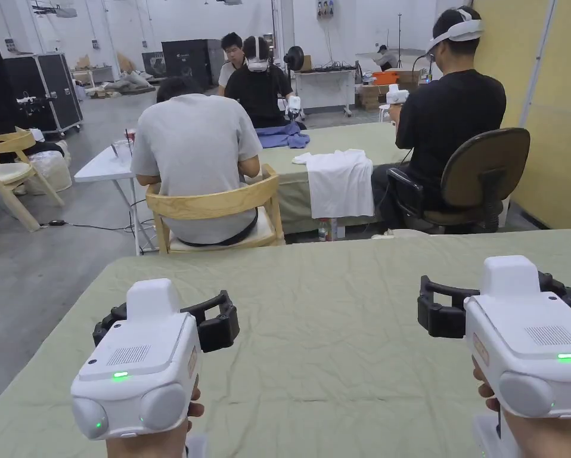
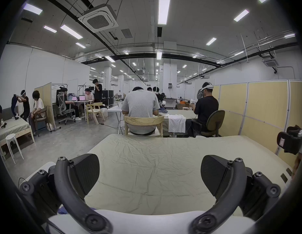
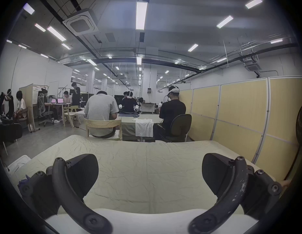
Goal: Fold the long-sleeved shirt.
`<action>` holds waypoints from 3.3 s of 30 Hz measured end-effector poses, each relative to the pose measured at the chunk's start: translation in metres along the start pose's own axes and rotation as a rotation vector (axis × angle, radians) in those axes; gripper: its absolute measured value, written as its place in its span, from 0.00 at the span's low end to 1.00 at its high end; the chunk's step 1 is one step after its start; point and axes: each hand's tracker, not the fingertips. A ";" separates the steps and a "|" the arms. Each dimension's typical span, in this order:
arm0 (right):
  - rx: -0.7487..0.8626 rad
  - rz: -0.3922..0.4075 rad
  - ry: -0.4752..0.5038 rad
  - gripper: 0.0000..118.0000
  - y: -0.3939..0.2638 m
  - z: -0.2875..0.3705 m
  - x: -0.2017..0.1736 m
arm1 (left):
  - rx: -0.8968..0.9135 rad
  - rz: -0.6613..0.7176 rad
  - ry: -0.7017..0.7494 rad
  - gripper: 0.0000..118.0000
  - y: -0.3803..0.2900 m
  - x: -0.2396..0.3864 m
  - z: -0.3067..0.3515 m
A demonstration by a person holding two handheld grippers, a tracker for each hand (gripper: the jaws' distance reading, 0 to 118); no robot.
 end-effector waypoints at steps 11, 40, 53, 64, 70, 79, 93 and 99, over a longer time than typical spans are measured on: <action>-0.045 -0.015 0.007 1.00 -0.006 -0.008 -0.001 | -0.024 -0.014 -0.012 1.00 -0.004 0.003 -0.007; -0.063 -0.004 0.016 1.00 -0.012 -0.012 -0.003 | -0.041 0.002 -0.034 1.00 -0.006 0.006 -0.009; -0.068 0.017 0.018 1.00 -0.013 -0.012 -0.009 | -0.051 -0.007 -0.037 1.00 -0.010 0.005 -0.011; -0.067 0.025 0.015 1.00 -0.010 -0.012 -0.009 | -0.041 0.005 -0.037 1.00 -0.005 0.005 -0.011; -0.066 0.030 0.019 1.00 -0.009 -0.012 -0.009 | -0.045 0.007 -0.040 1.00 -0.004 0.006 -0.010; -0.062 0.033 0.036 1.00 -0.009 -0.013 -0.013 | -0.046 0.008 -0.039 1.00 -0.004 0.004 -0.010; -0.068 0.048 0.042 0.99 -0.011 -0.014 -0.013 | -0.046 -0.016 -0.029 0.95 -0.006 0.007 -0.008; -0.075 0.016 0.057 0.36 -0.009 -0.013 -0.014 | -0.029 -0.036 -0.043 0.07 -0.005 0.012 -0.007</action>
